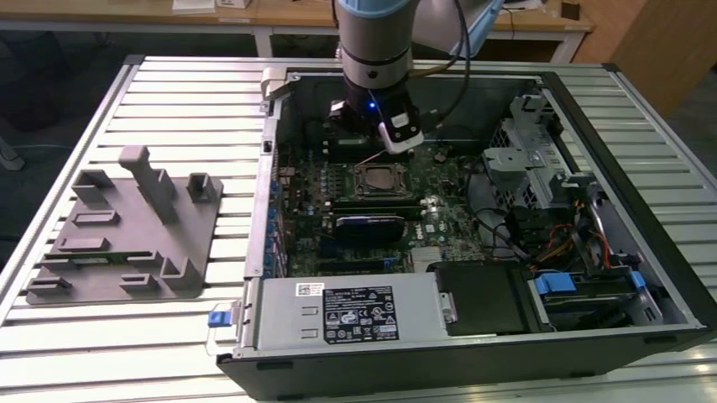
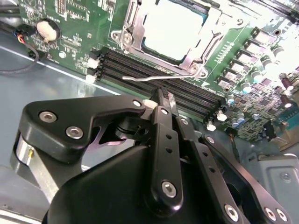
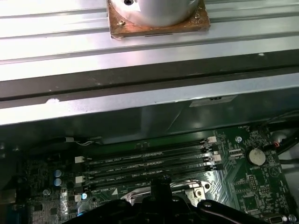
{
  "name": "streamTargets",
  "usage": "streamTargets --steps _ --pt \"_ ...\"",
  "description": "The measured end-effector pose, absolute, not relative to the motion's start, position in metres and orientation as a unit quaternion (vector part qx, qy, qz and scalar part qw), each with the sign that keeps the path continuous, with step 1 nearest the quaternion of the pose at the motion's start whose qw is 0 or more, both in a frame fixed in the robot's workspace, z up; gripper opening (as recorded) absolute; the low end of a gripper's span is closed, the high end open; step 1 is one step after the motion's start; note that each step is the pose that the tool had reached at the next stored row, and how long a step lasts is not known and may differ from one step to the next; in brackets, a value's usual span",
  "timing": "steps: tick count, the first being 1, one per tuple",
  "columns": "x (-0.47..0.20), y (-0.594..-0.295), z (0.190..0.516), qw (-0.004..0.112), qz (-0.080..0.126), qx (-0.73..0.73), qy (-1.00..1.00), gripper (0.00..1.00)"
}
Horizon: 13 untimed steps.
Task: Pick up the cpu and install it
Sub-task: 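Install the first cpu locking lever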
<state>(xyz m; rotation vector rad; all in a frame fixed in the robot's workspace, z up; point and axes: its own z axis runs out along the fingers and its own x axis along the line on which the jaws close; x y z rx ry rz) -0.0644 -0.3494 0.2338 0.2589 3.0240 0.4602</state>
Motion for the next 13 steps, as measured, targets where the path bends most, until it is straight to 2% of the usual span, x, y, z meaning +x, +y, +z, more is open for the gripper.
streamTargets --steps 5,13 --pt "-0.0638 -0.3494 0.2338 0.040 0.135 0.105 0.984 0.11" --pt "-0.0636 -0.3493 0.2321 0.041 0.132 0.107 0.985 0.11"
